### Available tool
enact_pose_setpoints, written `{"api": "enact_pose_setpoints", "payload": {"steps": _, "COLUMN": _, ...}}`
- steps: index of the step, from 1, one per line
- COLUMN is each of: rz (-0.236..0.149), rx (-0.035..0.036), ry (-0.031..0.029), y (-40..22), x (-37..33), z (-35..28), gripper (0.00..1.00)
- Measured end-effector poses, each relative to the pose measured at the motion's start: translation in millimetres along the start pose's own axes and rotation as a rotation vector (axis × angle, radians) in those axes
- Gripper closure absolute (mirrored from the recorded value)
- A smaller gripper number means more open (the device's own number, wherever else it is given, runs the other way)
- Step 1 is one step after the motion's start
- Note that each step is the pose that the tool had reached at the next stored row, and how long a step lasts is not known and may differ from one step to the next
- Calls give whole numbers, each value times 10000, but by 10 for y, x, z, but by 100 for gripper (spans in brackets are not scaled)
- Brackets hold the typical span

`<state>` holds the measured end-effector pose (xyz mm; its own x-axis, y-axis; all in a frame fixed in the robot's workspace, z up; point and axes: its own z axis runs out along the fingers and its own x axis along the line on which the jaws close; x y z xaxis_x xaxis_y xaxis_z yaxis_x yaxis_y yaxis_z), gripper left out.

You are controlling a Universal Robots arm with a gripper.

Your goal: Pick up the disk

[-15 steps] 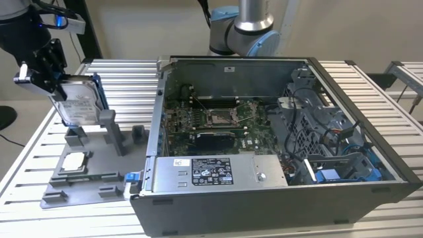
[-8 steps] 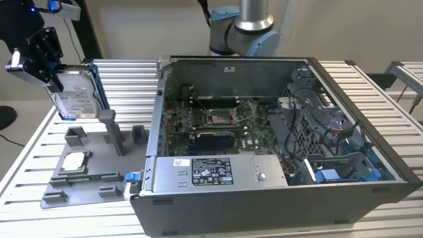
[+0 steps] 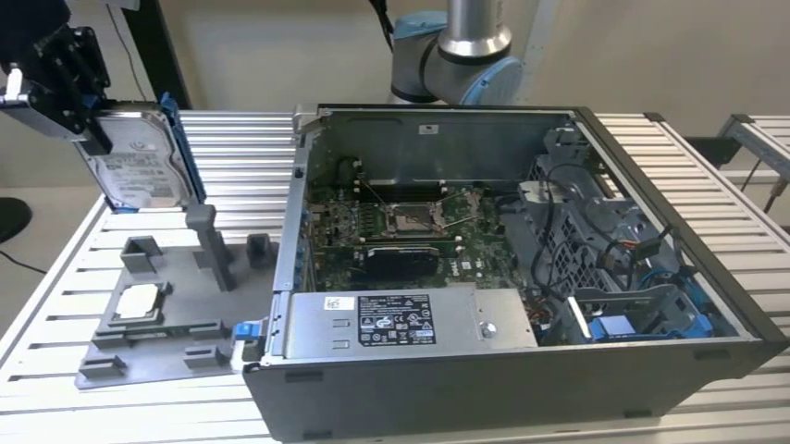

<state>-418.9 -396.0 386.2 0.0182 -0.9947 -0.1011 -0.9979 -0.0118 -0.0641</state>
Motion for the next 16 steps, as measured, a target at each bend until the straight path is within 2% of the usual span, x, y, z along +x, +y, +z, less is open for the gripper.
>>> {"api": "enact_pose_setpoints", "payload": {"steps": 8, "rz": -26, "rx": 252, "ry": 3, "y": -12, "x": -19, "z": -190, "gripper": 100}}
{"api": "enact_pose_setpoints", "payload": {"steps": 16, "rz": -37, "rx": 362, "ry": 4, "y": -29, "x": -45, "z": -445, "gripper": 100}}
